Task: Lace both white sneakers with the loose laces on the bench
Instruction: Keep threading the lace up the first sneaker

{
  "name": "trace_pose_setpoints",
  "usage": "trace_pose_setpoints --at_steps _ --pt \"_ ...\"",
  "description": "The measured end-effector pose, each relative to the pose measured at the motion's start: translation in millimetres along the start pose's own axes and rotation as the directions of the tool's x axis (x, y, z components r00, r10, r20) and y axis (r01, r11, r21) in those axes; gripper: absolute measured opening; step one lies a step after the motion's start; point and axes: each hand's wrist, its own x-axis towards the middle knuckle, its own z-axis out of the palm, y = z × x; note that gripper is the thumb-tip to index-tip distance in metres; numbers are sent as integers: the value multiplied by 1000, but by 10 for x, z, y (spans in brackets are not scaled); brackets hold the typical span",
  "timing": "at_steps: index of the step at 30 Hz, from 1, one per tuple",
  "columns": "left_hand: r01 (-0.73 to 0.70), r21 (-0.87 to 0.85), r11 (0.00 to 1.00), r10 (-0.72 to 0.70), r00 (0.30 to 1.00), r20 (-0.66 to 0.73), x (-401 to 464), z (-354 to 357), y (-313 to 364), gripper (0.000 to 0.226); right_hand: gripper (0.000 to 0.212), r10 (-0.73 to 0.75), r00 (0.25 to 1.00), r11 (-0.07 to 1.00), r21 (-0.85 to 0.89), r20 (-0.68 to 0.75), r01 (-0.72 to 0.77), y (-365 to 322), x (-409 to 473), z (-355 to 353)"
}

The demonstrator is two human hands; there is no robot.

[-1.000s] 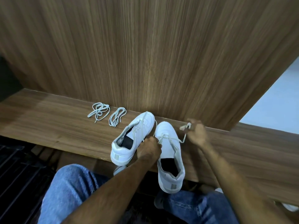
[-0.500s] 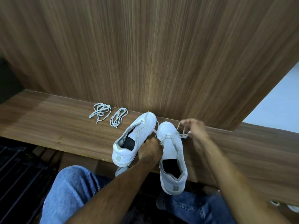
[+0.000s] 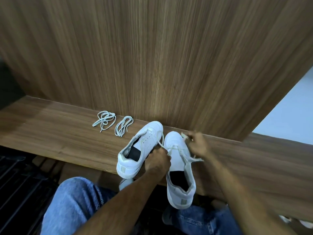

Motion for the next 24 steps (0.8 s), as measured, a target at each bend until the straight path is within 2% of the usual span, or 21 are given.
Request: trace_pose_setpoints --at_steps 3,5,7,9,11,13,14,18,20,21,22,23,24 --pt "-17 13 1000 17 1000 -6 18 10 -9 28 19 120 985 950 -302 125 -78 218 -48 269" --pt "-18 22 1000 19 1000 -8 33 16 -12 28 20 173 978 922 -369 119 -118 226 -70 304" --pt "-18 27 999 19 1000 -10 39 27 -12 29 23 167 983 926 -355 77 -130 217 -82 305" --pt "-21 35 999 21 1000 -9 38 40 -15 30 28 171 985 961 -229 35 -158 187 -79 256" --pt "-17 38 999 18 1000 -13 39 38 -19 29 29 210 977 972 114 -23 -206 51 -81 96" --pt "-12 33 999 13 1000 -15 46 48 -28 29 25 247 961 848 507 -122 -153 -141 -101 -166" --pt "-11 31 999 11 1000 -17 47 52 -30 29 24 246 954 776 624 -174 -86 -234 -110 -323" --pt "-1 32 999 2 1000 -9 50 71 -29 30 19 177 918 582 790 -355 193 -535 -147 -827" --pt "5 36 999 -5 1000 -8 55 69 -17 31 19 178 914 406 873 -365 270 -581 -135 -936" --pt "7 35 999 -7 1000 -9 57 66 -15 32 19 181 925 350 901 -334 257 -578 -124 -917" --pt "7 35 999 -6 1000 -8 60 67 -15 32 18 191 935 357 909 -298 216 -546 -102 -847" --pt "6 35 999 -6 1000 -5 61 69 -14 33 18 201 943 424 891 -267 162 -487 -74 -741" --pt "5 35 999 -5 1000 -1 60 73 -14 33 17 197 947 553 826 -253 105 -408 -40 -620"
